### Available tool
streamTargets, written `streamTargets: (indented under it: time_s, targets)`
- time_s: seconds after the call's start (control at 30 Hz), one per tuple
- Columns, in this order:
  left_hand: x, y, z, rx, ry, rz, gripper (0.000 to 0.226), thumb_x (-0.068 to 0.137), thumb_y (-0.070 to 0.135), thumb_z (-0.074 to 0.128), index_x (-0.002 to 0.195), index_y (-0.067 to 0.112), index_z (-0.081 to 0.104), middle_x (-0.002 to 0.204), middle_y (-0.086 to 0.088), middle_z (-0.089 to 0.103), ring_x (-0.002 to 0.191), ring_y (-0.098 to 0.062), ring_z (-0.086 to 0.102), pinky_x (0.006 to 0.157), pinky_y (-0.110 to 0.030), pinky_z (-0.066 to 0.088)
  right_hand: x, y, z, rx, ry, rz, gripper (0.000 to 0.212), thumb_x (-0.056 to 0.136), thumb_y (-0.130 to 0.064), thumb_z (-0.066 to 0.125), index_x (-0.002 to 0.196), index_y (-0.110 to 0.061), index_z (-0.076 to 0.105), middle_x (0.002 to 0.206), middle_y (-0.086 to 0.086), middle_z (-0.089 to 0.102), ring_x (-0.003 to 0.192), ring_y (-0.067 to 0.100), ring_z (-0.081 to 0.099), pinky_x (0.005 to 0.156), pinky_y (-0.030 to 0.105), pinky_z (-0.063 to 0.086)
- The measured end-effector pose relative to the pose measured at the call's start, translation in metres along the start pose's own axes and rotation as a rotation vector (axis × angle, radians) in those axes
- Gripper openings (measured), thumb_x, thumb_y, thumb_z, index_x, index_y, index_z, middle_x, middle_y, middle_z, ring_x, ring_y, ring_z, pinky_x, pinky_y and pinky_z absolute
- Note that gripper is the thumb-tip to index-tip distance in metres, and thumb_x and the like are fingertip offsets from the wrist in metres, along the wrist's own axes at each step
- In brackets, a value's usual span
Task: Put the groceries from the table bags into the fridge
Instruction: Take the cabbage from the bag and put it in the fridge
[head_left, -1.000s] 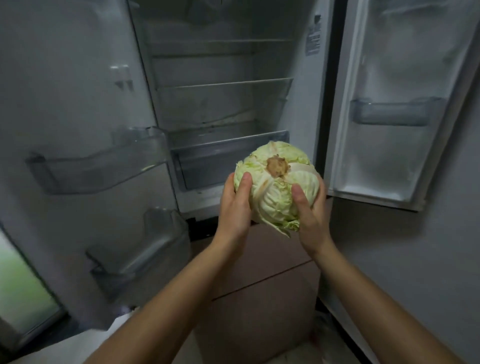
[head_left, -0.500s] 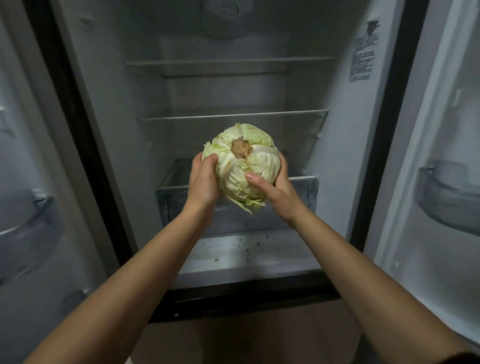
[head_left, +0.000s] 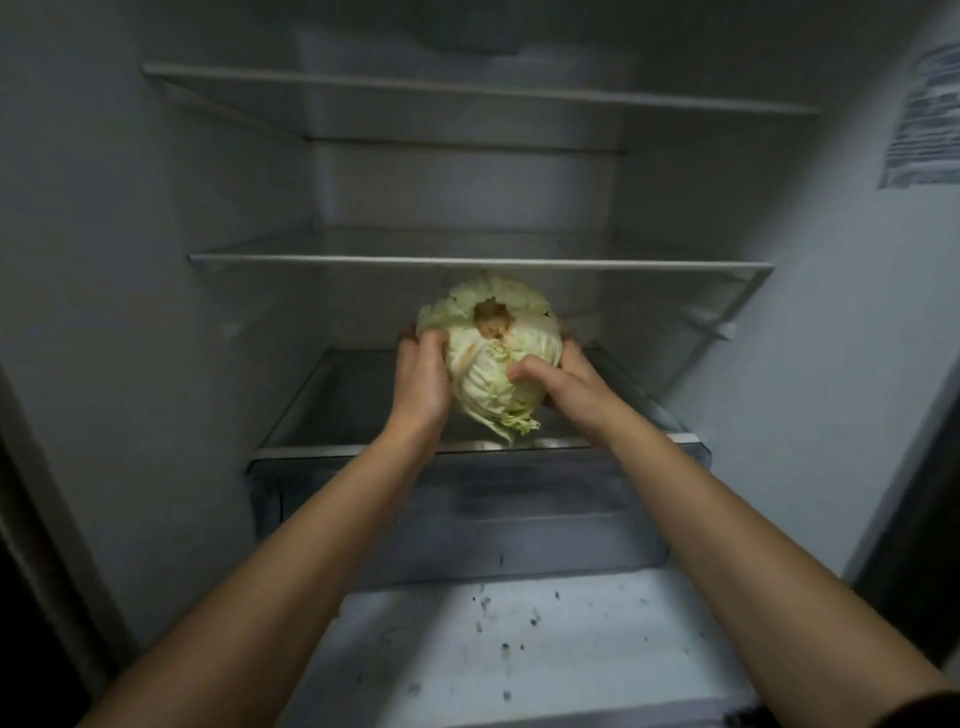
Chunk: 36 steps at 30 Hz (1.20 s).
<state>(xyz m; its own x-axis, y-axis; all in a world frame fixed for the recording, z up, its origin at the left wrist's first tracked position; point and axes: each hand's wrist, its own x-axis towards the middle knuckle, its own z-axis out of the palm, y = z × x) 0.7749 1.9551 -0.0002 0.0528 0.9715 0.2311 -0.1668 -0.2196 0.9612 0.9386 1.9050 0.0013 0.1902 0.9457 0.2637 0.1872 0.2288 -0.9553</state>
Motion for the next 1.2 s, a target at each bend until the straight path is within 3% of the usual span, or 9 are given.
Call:
streamTargets:
  time_s: [0.2,0.4,0.5,0.63,0.8,0.9,1.03,1.13,1.2]
  targets:
    - [0.043,0.0,0.018,-0.01,0.006,-0.03,0.037,0.092,0.037,0.041,0.12,0.015,0.049,0.117,-0.011,0.063,0.107,-0.024,0.062,0.095,-0.042,0.053,0.059,0.014,-0.003,0.052,-0.012,0.021,0.113,0.052,-0.036,0.081,0.151,-0.032,0.027,0.133,0.003,0.058,0.12,0.022,0.06,0.102,0.048,0.053]
    - [0.098,-0.012,0.029,0.111,0.038,0.026,0.068,0.068,0.052,0.04,0.123,0.012,0.044,0.129,-0.019,0.052,0.114,-0.033,0.056,0.1,-0.05,0.048,0.105,0.019,-0.009,0.032,-0.061,-0.009,0.115,0.052,-0.037,0.08,0.152,-0.023,0.025,0.135,0.004,0.056,0.124,0.021,0.058,0.103,0.049,0.051]
    - [0.108,-0.015,0.031,0.102,0.014,0.051,0.064,0.068,0.047,0.044,0.119,0.008,0.046,0.116,-0.012,0.055,0.104,-0.023,0.057,0.086,-0.035,0.051,0.122,0.026,-0.01,0.016,-0.063,-0.026,0.114,0.049,-0.033,0.079,0.15,-0.017,0.027,0.132,0.006,0.06,0.123,0.021,0.059,0.103,0.048,0.052]
    - [0.118,-0.026,0.034,0.072,-0.02,0.075,0.043,0.076,0.033,0.036,0.115,0.015,0.038,0.104,0.001,0.049,0.09,-0.008,0.052,0.072,-0.016,0.049,0.134,0.038,-0.012,-0.017,-0.085,-0.048,0.117,0.049,-0.032,0.079,0.152,-0.015,0.027,0.132,0.002,0.06,0.123,0.018,0.06,0.096,0.033,0.055]
    - [0.137,-0.041,0.024,0.095,-0.045,0.053,0.049,0.089,0.033,0.036,0.126,0.003,0.045,0.115,-0.011,0.058,0.101,-0.017,0.059,0.081,-0.023,0.054,0.14,0.046,-0.008,-0.091,-0.089,-0.091,0.113,0.054,-0.034,0.084,0.152,-0.019,0.029,0.138,0.003,0.057,0.126,0.016,0.058,0.103,0.039,0.051]
    - [0.145,-0.049,0.014,0.1,-0.022,-0.041,0.058,0.085,0.047,0.034,0.13,0.015,0.053,0.125,-0.009,0.064,0.114,-0.023,0.062,0.093,-0.04,0.055,0.138,0.047,-0.003,-0.154,-0.071,-0.085,0.106,0.066,-0.027,0.088,0.153,-0.022,0.029,0.138,-0.003,0.056,0.126,0.013,0.057,0.104,0.034,0.05]
    - [0.131,-0.041,0.008,0.06,-0.034,-0.104,0.04,0.104,0.031,0.022,0.128,0.018,0.051,0.124,-0.009,0.062,0.102,-0.019,0.062,0.074,-0.027,0.054,0.129,0.046,0.0,-0.236,-0.063,-0.033,0.101,0.08,-0.031,0.084,0.158,-0.028,0.02,0.137,-0.012,0.052,0.126,0.009,0.053,0.098,0.022,0.046]
    - [0.129,-0.04,0.004,0.146,-0.032,-0.073,0.048,0.094,0.038,0.028,0.132,0.018,0.05,0.131,-0.01,0.06,0.115,-0.023,0.059,0.1,-0.042,0.05,0.117,0.04,0.001,-0.332,-0.031,-0.03,0.093,0.082,-0.033,0.082,0.156,-0.024,0.027,0.138,-0.013,0.052,0.124,0.007,0.052,0.095,0.017,0.042]
    - [0.127,-0.04,0.004,0.206,-0.054,-0.051,0.059,0.084,0.042,0.033,0.136,0.017,0.049,0.133,-0.008,0.059,0.119,-0.026,0.057,0.108,-0.043,0.045,0.104,0.035,0.003,-0.394,0.0,-0.03,0.085,0.087,-0.029,0.078,0.155,-0.022,0.028,0.13,-0.015,0.046,0.119,0.003,0.047,0.091,0.013,0.037]
